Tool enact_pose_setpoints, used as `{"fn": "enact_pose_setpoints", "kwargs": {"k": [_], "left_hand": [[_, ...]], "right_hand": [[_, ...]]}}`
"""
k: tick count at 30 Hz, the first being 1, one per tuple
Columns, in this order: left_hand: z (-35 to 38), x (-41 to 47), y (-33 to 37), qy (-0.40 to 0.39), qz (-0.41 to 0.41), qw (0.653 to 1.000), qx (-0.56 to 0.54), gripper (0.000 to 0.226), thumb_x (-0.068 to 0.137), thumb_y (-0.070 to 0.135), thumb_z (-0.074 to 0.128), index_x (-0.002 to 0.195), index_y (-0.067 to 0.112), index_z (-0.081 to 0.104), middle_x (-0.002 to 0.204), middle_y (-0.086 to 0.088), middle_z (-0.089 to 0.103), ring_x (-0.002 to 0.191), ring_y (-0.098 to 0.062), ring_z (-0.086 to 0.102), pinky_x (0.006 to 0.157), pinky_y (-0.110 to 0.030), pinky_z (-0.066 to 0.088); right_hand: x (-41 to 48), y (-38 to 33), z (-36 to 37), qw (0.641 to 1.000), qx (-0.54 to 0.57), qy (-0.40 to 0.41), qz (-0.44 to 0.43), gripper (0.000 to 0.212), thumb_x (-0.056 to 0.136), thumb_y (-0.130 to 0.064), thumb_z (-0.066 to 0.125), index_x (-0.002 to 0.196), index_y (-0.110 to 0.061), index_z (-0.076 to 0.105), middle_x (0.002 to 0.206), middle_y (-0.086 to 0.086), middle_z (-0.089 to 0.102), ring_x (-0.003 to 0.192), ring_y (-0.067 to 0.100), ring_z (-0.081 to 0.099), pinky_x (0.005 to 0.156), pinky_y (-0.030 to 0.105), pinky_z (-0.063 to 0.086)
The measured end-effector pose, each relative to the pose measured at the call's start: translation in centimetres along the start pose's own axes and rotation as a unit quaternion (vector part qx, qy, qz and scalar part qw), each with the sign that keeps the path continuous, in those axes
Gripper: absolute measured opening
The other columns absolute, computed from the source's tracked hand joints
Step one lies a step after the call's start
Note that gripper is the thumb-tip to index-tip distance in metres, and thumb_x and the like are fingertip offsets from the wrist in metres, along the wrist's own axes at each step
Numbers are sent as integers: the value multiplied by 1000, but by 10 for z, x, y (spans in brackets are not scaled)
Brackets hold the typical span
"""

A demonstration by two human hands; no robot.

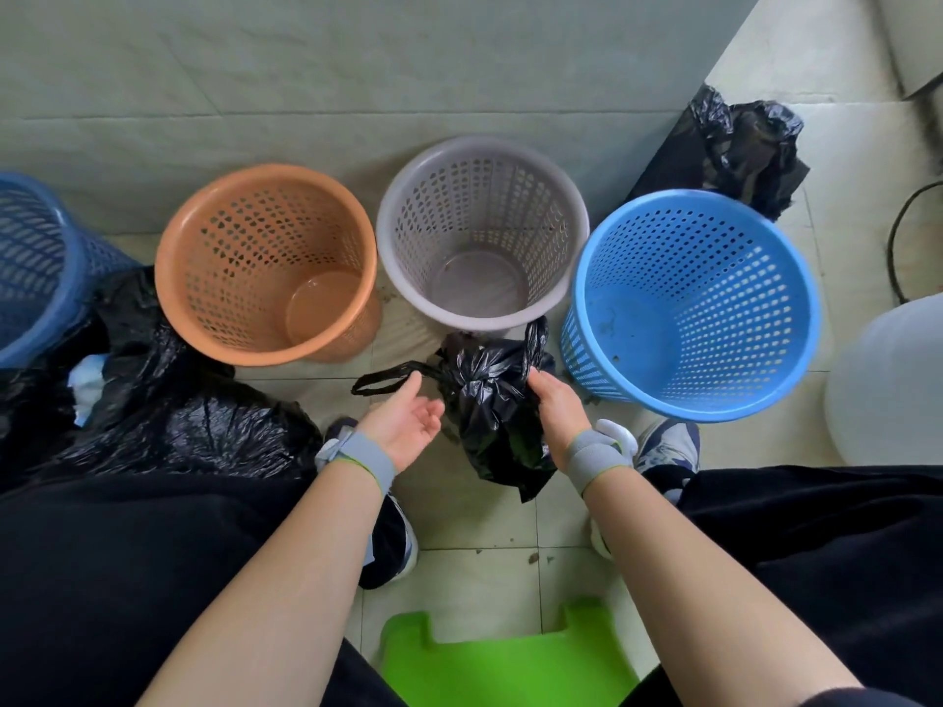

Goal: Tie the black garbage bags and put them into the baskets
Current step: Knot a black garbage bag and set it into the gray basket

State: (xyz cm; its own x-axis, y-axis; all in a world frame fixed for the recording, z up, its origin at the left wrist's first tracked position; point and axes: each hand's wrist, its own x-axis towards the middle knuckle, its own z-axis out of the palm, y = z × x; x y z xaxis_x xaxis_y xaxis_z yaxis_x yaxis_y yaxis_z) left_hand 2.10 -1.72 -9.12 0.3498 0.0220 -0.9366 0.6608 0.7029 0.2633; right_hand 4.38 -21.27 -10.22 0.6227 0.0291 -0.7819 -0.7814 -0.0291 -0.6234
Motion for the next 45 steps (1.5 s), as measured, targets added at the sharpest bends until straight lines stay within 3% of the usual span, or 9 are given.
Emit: {"fn": "enact_pose_setpoints", "kwargs": {"k": [7, 10, 14, 17, 19, 25, 33, 37, 45], "left_hand": [[12, 10, 0, 77, 40, 993, 78, 29, 88, 38, 68, 83, 18, 48, 64, 2, 43, 49, -8, 37, 36, -18, 28], [12, 15, 3, 93, 109, 986, 88, 22, 89, 27, 69, 79, 18, 52, 64, 2, 40, 44, -5, 36, 36, -17, 25], [13, 11, 1, 122, 234, 947, 182, 47, 79, 32, 76, 57, 19, 37, 58, 4, 41, 56, -17, 33, 55, -29, 31], [12, 3, 14, 121, 283, 931, 195, 53, 74, 40, 76, 56, 22, 30, 58, 7, 34, 64, -17, 35, 64, -31, 38], [10, 2, 23, 77, 294, 938, 169, 38, 80, 40, 71, 62, 19, 44, 72, 2, 55, 68, -14, 48, 71, -33, 45], [15, -15, 12, -58, 176, 954, 237, 28, 105, 35, 35, 85, 17, 43, 80, -11, 70, 66, -20, 72, 60, -27, 56], [23, -4, -4, 10, 295, 928, 229, 32, 102, 28, 47, 79, 18, 68, 88, 3, 74, 80, -6, 67, 71, -21, 48], [26, -5, -1, -87, 215, 973, 20, 25, 103, 24, 44, 97, 7, 62, 73, -2, 65, 74, -17, 67, 73, -28, 54], [19, -4, 6, -113, 72, 965, 224, 19, 96, -4, 41, 106, 5, 55, 50, 3, 35, 49, -12, 38, 65, -31, 36]], "right_hand": [[-4, 6, -4, 993, -118, 13, -30, 38, 86, -53, 55, 86, -19, 72, 100, 7, 75, 104, 30, 68, 102, 46, 48], [-18, 1, -1, 977, -177, 55, -105, 45, 88, -49, 50, 78, -6, 61, 80, 14, 66, 83, 33, 61, 86, 41, 47], [-25, -9, 14, 918, -258, 137, -269, 42, 100, -32, 47, 61, -23, 32, 70, -7, 40, 71, 19, 42, 71, 37, 37], [-27, -21, 28, 921, -196, 128, -312, 42, 102, -23, 49, 64, -22, 30, 69, -9, 36, 64, 7, 36, 65, 25, 32], [-26, -26, 33, 935, -153, 122, -296, 40, 103, -26, 48, 68, -11, 35, 66, -2, 37, 63, 13, 34, 63, 29, 31], [-22, -29, 36, 959, -113, 96, -243, 34, 106, -30, 37, 94, -7, 59, 89, -7, 73, 85, 5, 63, 81, 20, 45], [-7, -5, 17, 904, -379, 68, -183, 29, 104, -44, 31, 86, -21, 30, 65, 15, 50, 62, 40, 48, 60, 41, 39], [-8, 3, 14, 902, -388, 67, -175, 30, 104, -42, 33, 85, -19, 27, 63, 13, 48, 60, 40, 43, 62, 42, 40], [-10, 0, -4, 834, -509, -25, -212, 20, 104, -27, 37, 88, -24, 25, 58, 2, 43, 61, 37, 42, 59, 38, 37]]}}
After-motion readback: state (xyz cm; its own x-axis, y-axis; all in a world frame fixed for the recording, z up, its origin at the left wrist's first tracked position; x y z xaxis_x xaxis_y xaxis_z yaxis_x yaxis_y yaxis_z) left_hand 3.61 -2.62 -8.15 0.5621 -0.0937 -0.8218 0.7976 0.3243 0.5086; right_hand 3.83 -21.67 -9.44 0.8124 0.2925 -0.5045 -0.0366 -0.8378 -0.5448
